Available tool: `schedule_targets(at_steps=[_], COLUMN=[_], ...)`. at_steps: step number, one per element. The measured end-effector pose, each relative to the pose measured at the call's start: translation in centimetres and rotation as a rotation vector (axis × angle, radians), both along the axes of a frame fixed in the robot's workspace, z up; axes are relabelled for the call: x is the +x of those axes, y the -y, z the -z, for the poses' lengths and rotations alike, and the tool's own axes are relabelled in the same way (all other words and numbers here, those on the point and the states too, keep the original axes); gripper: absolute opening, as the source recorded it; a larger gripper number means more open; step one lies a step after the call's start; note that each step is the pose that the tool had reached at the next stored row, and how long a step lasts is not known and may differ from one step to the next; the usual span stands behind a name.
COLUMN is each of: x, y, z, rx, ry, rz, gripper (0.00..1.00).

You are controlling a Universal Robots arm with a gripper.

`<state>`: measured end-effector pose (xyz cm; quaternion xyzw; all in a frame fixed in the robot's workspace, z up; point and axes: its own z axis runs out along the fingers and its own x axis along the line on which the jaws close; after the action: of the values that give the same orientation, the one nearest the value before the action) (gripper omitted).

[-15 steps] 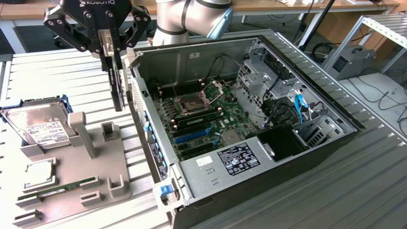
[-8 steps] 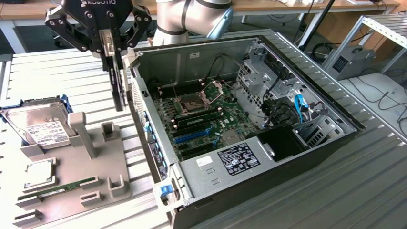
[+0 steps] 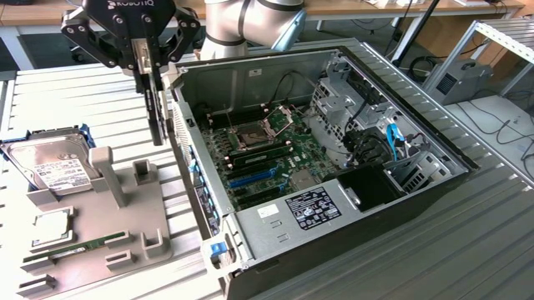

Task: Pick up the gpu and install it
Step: 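Pick up the gpu and move the gpu toward the slot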

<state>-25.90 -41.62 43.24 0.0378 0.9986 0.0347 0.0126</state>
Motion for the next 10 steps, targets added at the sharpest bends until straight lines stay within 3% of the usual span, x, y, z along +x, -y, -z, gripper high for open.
schedule_targets(at_steps=[10], x=[0.27], y=[0.0], z=[0.06], rx=[0.0], ry=[0.0], rz=[0.0], gripper=[0.26])
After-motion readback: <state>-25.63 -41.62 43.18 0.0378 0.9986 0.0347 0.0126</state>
